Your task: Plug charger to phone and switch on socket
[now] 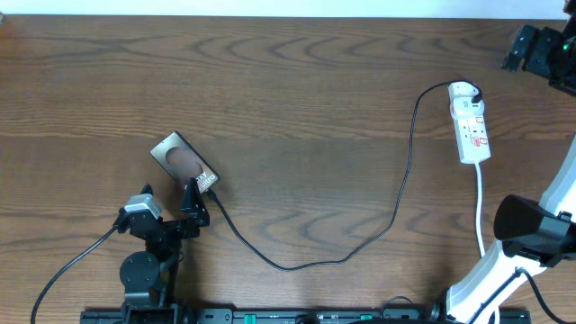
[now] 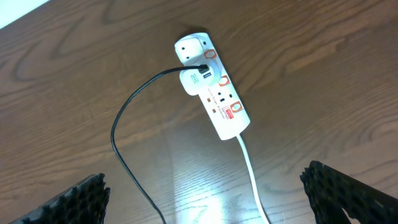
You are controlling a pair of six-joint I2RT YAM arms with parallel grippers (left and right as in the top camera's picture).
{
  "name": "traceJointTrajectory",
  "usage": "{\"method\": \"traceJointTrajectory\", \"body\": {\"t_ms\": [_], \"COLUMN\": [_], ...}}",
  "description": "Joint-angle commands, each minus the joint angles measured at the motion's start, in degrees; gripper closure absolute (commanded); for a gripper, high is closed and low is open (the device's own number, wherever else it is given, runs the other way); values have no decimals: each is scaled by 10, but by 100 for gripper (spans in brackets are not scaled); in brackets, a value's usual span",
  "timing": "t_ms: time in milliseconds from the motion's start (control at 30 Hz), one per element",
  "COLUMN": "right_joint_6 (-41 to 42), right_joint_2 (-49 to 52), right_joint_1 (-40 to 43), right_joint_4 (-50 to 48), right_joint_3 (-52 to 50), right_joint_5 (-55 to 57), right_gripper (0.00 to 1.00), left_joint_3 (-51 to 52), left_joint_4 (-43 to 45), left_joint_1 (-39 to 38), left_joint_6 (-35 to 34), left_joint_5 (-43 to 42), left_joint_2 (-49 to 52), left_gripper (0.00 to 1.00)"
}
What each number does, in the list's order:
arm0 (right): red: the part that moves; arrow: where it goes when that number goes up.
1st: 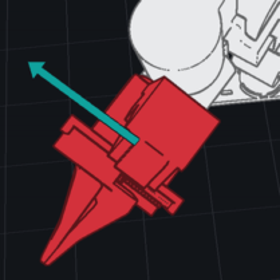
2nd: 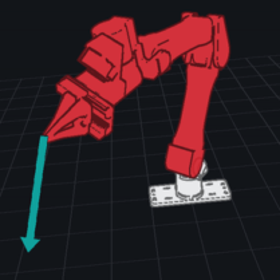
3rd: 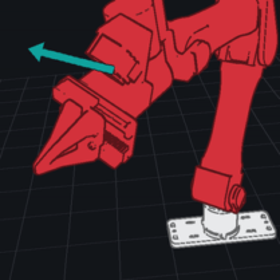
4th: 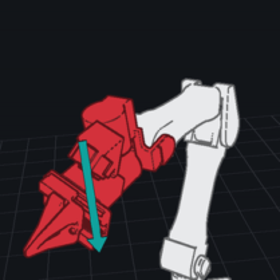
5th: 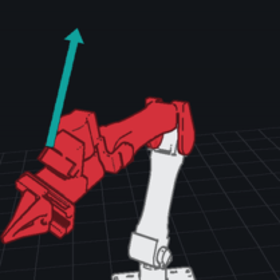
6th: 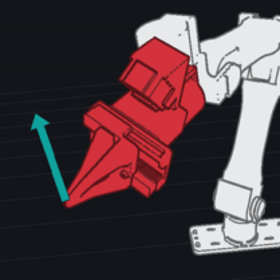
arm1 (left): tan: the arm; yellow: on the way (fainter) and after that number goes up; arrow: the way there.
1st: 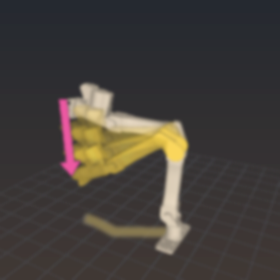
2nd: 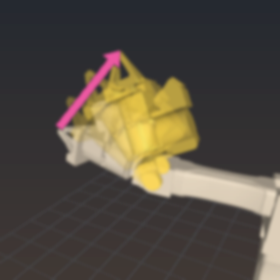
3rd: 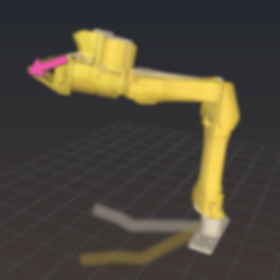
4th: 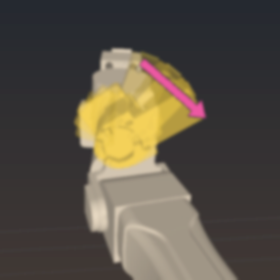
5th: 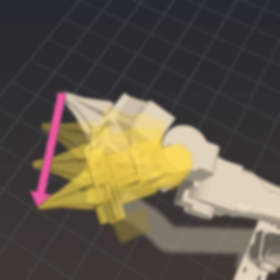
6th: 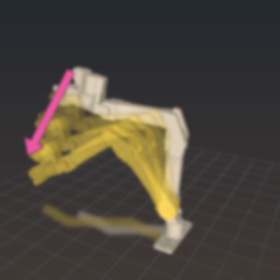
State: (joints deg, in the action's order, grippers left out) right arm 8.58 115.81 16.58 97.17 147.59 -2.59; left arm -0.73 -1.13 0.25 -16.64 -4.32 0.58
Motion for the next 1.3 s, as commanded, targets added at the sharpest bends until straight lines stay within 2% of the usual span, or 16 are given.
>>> {"method": "traceJointTrajectory", "body": {"t_ms": [0, 500, 667, 867, 1267], "right_joint_6": [6, 6, 39, 43, 42], "right_joint_2": [-4, -56, -109, -223, -479], "right_joint_1": [-1, -1, -9, -45, -137], "right_joint_4": [1, -8, -91, -262, -723], "right_joint_3": [5, 5, -30, -246, -829], "right_joint_5": [6, 10, 9, 10, 10], "right_gripper": [1, 1, 1, 1, 1], "left_joint_3": [5, 5, 5, 5, 5], "left_joint_4": [-27, -27, -27, -27, -27], "left_joint_1": [-2, -2, -2, -2, -2], "left_joint_6": [7, 7, 8, 8, 7], "left_joint_5": [-5, -5, -5, -5, -5], "left_joint_2": [-3, -3, -3, -3, -3], "left_gripper": [6, 5, 5, 5, 5]}}
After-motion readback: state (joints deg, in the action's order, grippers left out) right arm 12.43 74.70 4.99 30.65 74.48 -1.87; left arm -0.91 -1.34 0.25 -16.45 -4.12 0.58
